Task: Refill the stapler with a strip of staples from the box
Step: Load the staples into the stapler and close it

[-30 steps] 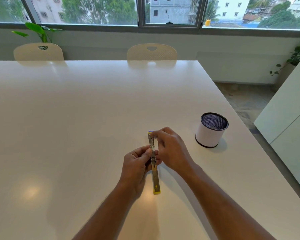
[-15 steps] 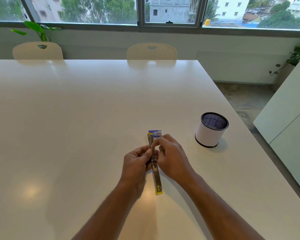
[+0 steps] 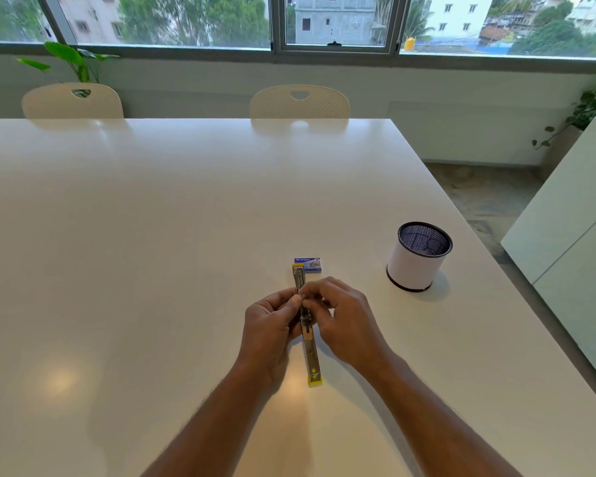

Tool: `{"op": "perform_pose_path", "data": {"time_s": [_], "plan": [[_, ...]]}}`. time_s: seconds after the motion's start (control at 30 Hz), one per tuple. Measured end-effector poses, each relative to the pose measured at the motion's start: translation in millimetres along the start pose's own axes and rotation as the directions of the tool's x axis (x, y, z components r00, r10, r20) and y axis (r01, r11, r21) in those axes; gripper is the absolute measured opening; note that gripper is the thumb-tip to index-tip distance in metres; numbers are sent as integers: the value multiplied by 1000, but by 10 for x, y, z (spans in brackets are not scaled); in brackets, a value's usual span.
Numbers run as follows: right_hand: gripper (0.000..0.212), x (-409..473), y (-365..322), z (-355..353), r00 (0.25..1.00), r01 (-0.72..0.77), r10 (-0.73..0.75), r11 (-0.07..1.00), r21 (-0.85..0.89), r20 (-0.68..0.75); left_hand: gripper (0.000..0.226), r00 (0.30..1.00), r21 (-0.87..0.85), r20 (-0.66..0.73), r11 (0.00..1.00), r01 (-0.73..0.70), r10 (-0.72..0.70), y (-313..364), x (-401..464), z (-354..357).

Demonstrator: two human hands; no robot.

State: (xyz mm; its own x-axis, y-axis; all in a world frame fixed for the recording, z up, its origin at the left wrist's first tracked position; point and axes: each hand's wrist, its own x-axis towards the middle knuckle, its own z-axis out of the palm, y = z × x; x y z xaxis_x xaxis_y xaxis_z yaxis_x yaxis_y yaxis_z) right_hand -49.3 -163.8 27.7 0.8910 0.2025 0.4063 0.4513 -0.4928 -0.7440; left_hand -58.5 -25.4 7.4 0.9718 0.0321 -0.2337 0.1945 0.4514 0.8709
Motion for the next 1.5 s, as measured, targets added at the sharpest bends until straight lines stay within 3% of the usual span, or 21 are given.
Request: {"op": "perform_pose_path", "data": {"time_s": [0.53,0.6,0.7,0.83,1.03,1.13,1.3,1.4,1.5], "plan": [[29,-104,-5,-54,991,131,-131,991,38,25,23,999,-36,-34,999,7,-8,35,23,22],[35,-53,31,-71,995,91,-91,996,14,-33,23,999,-54,-51,998,16,-19,31,24,27],[37,117,194,-135,977,-86,60,988,-124,-205,23,996,-79,-76,996,34,-40,40,23,31],[31,274,488,-222,956,-285,292,888,-361,-36,23,996,-96,-66,994,59,-66,55,8,31],[15,278,538,-135,974,-215,226,881,-420,-24,22,996,-83,-60,995,57,-62,57,11,33],[12,270,522,-113,972,-231,231,892,-389,-48,22,996,-79,-62,995,59,-64,62,14,31],[10,260,310,-163,961,-265,258,962,-63,-102,23,996,-82,-52,995,62,-66,73,8,25],[14,279,161,-171,976,-170,173,985,30,-129,24,997,-85,-50,995,60,-65,74,4,22],[17,290,74,-148,994,11,-17,998,-63,-109,23,997,-92,-46,994,53,-58,65,10,14]]}}
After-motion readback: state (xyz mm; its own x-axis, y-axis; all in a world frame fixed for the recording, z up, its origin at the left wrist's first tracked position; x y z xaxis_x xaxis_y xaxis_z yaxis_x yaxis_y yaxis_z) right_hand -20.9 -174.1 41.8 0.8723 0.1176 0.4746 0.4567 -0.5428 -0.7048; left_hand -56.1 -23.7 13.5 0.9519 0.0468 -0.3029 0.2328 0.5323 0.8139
